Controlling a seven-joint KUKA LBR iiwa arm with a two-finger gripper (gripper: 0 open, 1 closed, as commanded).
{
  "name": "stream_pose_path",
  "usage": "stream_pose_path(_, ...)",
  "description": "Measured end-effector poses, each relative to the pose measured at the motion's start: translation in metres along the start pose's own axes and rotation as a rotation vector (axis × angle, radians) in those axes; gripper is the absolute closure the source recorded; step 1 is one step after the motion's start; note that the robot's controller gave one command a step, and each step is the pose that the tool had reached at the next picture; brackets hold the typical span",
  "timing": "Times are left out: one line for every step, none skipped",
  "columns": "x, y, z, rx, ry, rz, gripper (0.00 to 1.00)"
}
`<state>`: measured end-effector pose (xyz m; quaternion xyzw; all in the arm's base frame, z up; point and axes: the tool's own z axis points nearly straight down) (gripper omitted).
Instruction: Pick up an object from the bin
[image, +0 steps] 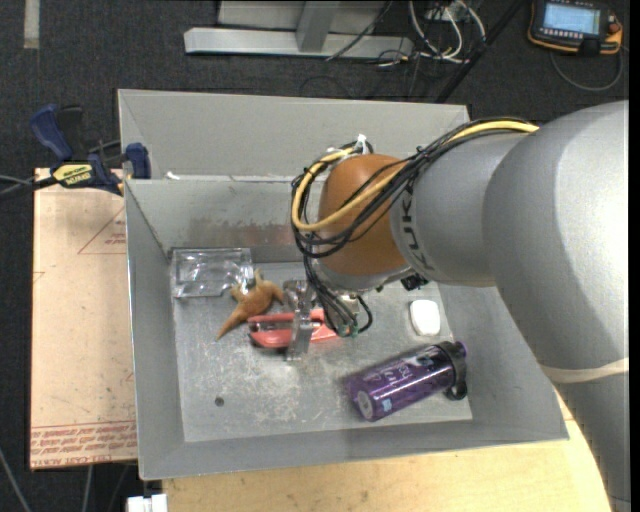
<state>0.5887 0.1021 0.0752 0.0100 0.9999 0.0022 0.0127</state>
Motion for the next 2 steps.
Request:
stream_pose_path(0.000,0.000,0.000,0.000,0.000,0.000,1.00)
stream_pose_path(-0.001,0.011,-0.126,-0.001,0.000,0.060,1.00)
